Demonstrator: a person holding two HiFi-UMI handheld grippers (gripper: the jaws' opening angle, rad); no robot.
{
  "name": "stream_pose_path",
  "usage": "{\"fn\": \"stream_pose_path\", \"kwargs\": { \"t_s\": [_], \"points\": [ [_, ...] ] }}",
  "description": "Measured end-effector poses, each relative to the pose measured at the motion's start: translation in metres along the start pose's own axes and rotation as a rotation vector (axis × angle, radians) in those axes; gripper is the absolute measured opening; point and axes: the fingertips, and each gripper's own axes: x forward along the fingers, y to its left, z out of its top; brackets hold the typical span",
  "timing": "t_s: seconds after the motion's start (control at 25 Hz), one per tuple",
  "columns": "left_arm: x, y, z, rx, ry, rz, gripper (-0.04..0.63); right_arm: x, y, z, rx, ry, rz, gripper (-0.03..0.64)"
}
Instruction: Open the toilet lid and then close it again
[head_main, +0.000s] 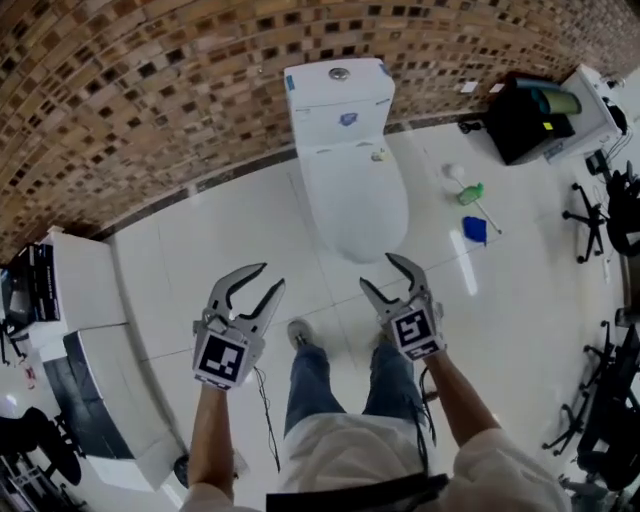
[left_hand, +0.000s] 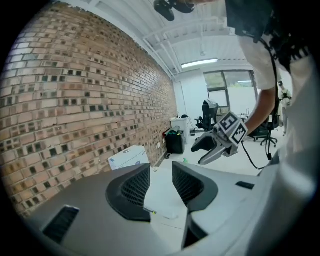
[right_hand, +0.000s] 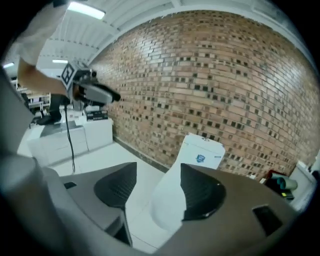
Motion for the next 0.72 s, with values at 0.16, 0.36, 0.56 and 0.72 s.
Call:
{"fn": "stream_pose_path", "kwargs": {
  "t_s": [0.16, 0.36, 0.56, 0.72],
  "points": [
    [0.029, 0.011, -0.035, -0.019, -0.004, -0.072, 0.137, 0.068, 0.009, -0.061, -0.187, 0.172, -0.051, 0.266],
    [0.086, 0.008, -0.098, -0.064, -0.002, -0.115, 0.137, 0.156, 0.013, -0.170, -0.380, 0.311, -0.023, 0.289],
    [0.135, -0.005, -0.158, -0.129, 0.015, -0.153, 0.137, 0.218, -0.001, -0.246, -0.460, 0.398, -0.025, 0.290],
    [0.155, -0.015, -0.192, -0.170, 0.044, -0.184, 0.137, 0.239, -0.005, -0.267, -0.474, 0.417, -0.012, 0.296]
  ]
}}
